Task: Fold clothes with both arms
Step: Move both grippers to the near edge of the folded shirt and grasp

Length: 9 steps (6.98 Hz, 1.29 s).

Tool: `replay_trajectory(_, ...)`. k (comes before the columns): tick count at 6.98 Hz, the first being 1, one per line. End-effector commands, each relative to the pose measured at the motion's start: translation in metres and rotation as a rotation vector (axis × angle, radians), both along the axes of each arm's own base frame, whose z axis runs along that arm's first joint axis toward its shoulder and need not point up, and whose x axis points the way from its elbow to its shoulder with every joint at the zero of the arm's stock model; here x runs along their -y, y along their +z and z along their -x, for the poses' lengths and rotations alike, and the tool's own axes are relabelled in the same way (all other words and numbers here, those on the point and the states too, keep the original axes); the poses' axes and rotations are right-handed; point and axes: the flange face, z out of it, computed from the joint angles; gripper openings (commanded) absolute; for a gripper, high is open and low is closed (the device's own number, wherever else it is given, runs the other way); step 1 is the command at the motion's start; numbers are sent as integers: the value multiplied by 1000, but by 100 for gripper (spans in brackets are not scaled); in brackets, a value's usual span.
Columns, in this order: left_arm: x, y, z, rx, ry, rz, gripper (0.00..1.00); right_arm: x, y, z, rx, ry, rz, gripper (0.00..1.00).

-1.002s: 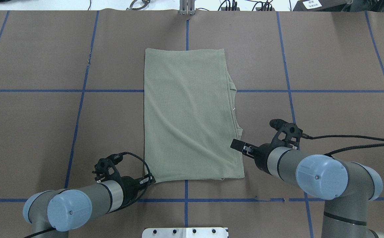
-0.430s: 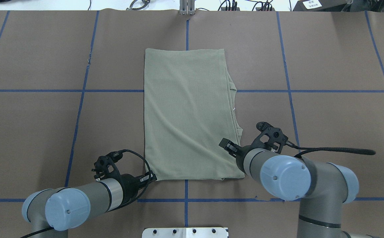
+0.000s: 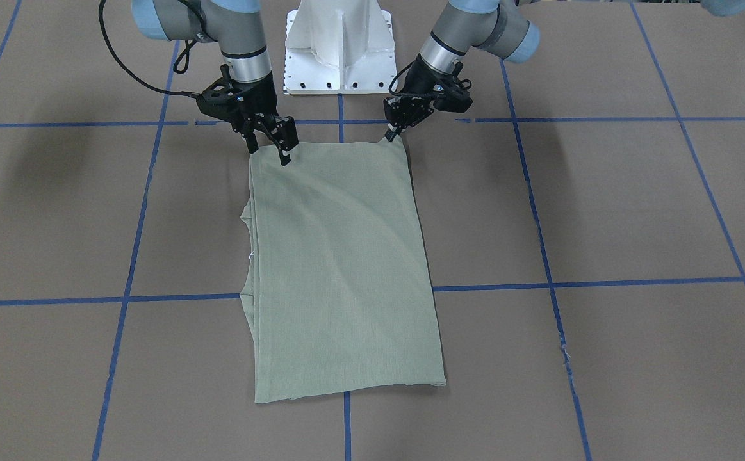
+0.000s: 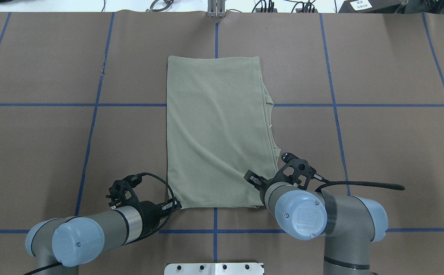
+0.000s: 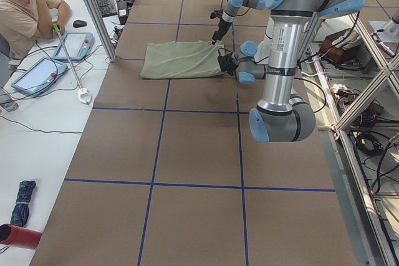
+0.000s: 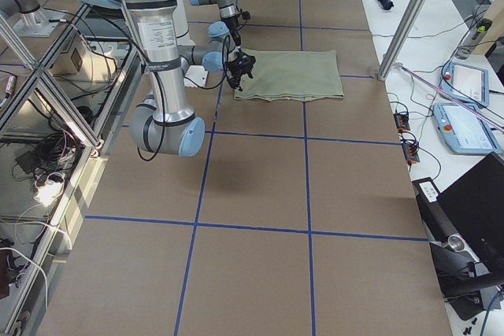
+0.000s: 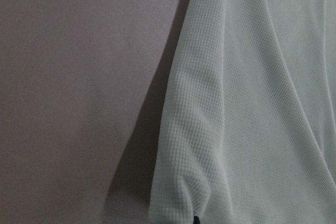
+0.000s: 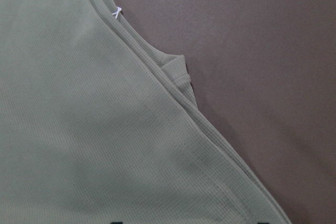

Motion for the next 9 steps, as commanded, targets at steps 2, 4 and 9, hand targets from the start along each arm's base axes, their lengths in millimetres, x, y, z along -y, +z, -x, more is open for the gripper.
replay_trajectory(2,0,0,0,0,1,0,0,-21,5,23,-22,-14,-14,90)
replay_trajectory(4,0,0,0,1,1,-1,0,-22,6,23,-23,-5,-24,85)
replay_trajectory(9,0,-1,0,-1,1,-2,0,-23,7,33,-32,-1,-30,57)
